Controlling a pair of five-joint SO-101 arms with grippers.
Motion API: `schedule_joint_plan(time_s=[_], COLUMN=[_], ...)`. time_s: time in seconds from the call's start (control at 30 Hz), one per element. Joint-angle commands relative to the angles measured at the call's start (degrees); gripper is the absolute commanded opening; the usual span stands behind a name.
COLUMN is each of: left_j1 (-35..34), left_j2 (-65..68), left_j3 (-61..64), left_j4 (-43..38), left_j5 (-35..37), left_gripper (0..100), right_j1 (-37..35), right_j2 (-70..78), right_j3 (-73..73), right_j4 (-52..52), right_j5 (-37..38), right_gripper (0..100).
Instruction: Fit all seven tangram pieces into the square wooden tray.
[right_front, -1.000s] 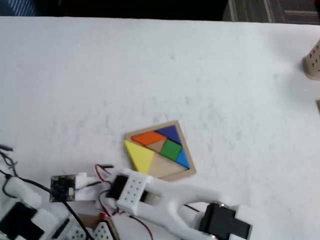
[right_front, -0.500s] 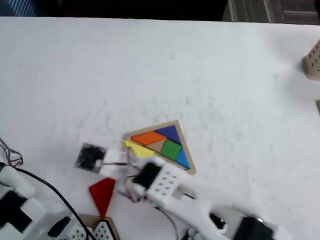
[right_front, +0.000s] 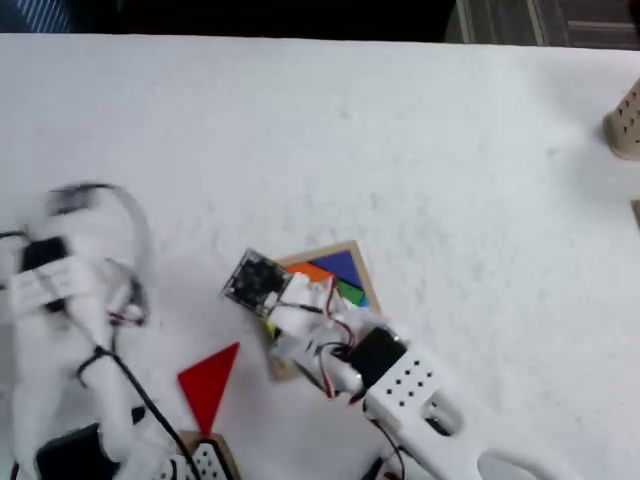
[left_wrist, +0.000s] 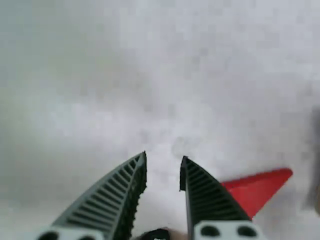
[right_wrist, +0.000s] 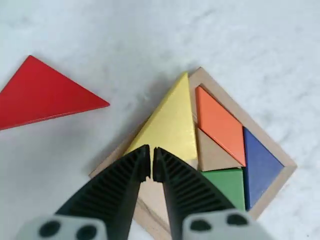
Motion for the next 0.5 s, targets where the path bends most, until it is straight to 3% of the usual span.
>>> schedule_joint_plan(time_s=[0.0, 0.2, 0.47], left_j1=[16.04, 25.19, 28.35], left_j2=[1.98, -2.15, -9.71], left_j3=[6.24, 13.36, 14.15], left_j4=[-2.11, -3.69, 0.35], left_j5=[-11.16, -21.54, -29.45], left_gripper=[2, 2, 2], right_j1=[2.24, 3.21, 3.21], right_j2=[0.13, 1.71, 3.65], right_j3=[-0.62, -1.14, -1.85], right_j4=[0.04, -0.22, -0.31], right_j5=[-0.53, -0.53, -0.53], right_gripper=[1.8, 1.8, 1.8])
